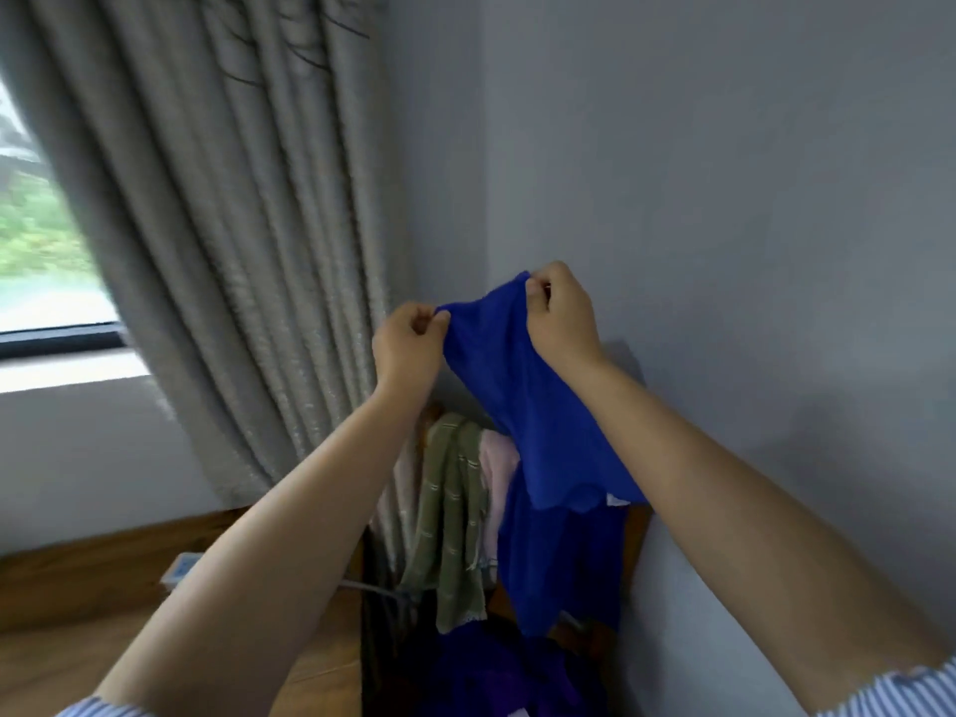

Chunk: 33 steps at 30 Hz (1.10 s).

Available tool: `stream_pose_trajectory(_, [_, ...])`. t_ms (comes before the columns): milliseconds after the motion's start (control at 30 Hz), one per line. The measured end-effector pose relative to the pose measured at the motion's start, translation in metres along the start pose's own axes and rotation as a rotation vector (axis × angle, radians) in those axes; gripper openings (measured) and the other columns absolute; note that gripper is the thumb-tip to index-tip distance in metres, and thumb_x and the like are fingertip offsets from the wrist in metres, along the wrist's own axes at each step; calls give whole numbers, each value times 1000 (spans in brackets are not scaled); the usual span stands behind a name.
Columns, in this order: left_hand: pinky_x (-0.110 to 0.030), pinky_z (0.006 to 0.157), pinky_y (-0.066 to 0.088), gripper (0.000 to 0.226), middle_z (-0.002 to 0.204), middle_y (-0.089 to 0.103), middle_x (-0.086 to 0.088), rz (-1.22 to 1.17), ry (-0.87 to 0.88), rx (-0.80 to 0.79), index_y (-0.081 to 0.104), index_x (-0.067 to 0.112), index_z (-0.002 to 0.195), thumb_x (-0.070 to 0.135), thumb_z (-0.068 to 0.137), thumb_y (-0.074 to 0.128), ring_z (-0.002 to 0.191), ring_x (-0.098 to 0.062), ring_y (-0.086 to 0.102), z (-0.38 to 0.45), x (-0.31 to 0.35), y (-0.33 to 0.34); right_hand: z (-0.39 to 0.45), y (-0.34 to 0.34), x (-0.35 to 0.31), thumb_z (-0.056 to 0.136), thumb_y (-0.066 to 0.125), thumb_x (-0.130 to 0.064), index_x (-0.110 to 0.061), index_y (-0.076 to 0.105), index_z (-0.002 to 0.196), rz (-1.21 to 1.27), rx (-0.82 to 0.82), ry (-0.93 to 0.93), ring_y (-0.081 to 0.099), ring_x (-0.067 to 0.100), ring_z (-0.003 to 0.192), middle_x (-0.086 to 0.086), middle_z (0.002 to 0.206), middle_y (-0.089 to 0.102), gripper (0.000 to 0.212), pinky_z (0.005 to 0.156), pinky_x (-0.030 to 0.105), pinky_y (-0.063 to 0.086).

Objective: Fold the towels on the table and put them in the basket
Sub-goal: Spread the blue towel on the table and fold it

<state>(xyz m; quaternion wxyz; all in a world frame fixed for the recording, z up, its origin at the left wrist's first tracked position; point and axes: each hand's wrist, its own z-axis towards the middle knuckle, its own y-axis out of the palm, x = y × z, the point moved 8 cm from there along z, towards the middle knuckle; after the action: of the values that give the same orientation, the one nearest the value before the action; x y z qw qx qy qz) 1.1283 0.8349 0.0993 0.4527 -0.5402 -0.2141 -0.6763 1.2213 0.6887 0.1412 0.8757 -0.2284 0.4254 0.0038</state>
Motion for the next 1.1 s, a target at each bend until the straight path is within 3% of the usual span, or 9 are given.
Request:
stream_pose_trajectory(67, [-23,62,39,21,63,50,6,5,1,109,54,14,69,11,90,55,64,-12,46,-8,-2,-57,-8,26,-36,97,38,-8,-6,49,84,11,-57,-76,38,4,61,-5,68,42,17,57,2,35])
stream_pose_trajectory(167, [-15,56,37,25,61,49,8,54,1,258,53,17,66,10,89,57,58,-4,43,-25,-9,-140,-24,63,-85,93,45,-6,0,56,80,24,-114,-155,40,16,64,-3,62,43,18,56,19,30])
stream_pose_trajectory(233, [-6,54,36,18,63,52,6,84,-14,329,58,14,71,11,89,57,58,-6,45,-41,-12,-196,-43,95,-124,92,48,-5,-3,55,75,25,-176,-214,39,17,61,0,59,43,18,59,22,25])
stream_pose_trajectory(333, [-24,72,42,14,79,62,-9,119,-23,444,66,2,90,13,89,57,73,-19,52,-67,-14,-281,-79,141,-183,90,49,-5,3,59,78,67,-210,-300,44,18,71,6,75,50,18,60,20,27])
stream_pose_trajectory(433, [-32,77,43,19,92,67,-20,196,-15,539,65,-3,95,14,90,57,84,-31,59,-96,-17,-375,-127,190,-243,91,49,-5,9,61,85,113,-243,-331,45,17,76,7,81,52,19,58,18,28])
stream_pose_trajectory(600, [-32,80,45,20,95,68,-20,379,-40,504,66,-2,96,14,90,57,94,-33,62,-136,-39,-495,-196,264,-298,92,49,-10,10,61,87,40,-317,-262,47,23,76,24,92,64,24,60,26,28])
stream_pose_trajectory(733, [-31,82,45,21,100,69,-19,507,-160,418,67,-3,96,15,89,57,97,-31,62,-170,-90,-548,-256,332,-297,93,48,-15,6,62,94,-139,-527,-189,57,33,97,21,103,65,25,72,30,39])
stream_pose_trajectory(900, [-27,82,41,21,103,69,-16,587,-312,344,67,0,98,17,90,57,101,-29,60,-198,-150,-582,-313,394,-276,93,48,-18,1,63,97,-299,-710,-134,56,32,104,18,108,65,24,81,31,42])
stream_pose_trajectory(1100, [-28,79,42,20,102,68,-16,612,-390,340,67,1,95,17,89,56,100,-29,59,-191,-199,-610,-330,444,-268,92,48,-15,3,63,96,-287,-748,-70,55,32,105,19,108,64,23,83,32,42])
